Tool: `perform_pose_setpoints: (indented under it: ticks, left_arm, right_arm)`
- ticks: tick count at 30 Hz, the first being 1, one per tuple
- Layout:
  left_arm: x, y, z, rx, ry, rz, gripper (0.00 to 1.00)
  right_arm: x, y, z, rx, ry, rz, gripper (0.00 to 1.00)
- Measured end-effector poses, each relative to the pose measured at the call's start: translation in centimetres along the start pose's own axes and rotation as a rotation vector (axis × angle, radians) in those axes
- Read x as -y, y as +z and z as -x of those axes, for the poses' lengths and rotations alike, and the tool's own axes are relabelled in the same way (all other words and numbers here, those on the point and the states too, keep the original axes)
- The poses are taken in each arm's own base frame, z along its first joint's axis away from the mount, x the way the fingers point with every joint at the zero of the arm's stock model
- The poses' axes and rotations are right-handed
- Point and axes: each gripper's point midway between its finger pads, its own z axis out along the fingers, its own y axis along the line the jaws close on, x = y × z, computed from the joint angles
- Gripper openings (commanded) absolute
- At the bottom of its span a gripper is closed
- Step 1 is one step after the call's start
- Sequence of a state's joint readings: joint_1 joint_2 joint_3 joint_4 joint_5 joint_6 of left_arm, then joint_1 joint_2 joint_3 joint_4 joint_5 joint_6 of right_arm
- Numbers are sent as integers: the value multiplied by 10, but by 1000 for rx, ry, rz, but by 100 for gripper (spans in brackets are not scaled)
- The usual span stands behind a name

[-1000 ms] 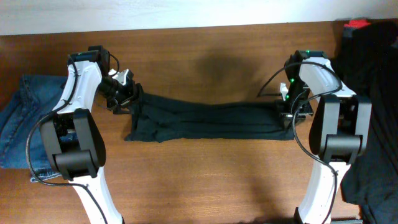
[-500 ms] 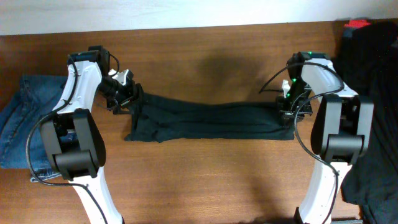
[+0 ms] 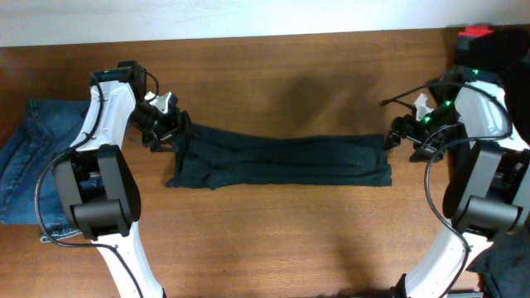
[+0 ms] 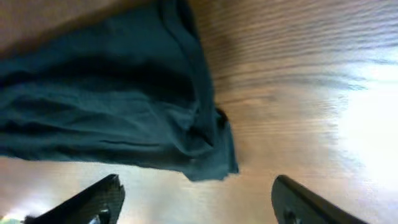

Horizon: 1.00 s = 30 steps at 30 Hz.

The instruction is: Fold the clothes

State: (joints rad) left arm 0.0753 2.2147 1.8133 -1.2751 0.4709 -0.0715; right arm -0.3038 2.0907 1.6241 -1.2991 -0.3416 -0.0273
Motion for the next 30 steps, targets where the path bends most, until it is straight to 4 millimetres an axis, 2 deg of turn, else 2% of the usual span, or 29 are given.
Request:
perform_pose_setpoints:
  ticks: [7,9,14,16,17,21,23,30]
  left_arm:
    - [0,0,0,0,0,0,68]
    - [0,0,0,-1,0,0,68]
    - [0,0,0,0,1,0,67]
    - [0,0,0,0,1,0,67]
    - [0,0,0,0,0,0,67]
    - [0,0,0,0,1,0,67]
    - [0,0,0,0,1,0,67]
    - [0,0,0,-1,0,0,67]
  right_arm:
    - [3,43,-1,20,-15,65,88]
    - [1,44,0,40,-19,75,86]
    - [-5,47,5,89,-30,119,69]
    - [-8,49,4,89,-30,138,57]
    - [-9,50,4,90,-35,144,49]
    - [-11,56,1,76,-31,144,24]
    - [-13,59,1,74,-34,142,4]
    - [-15,61,4,80,-24,145,4]
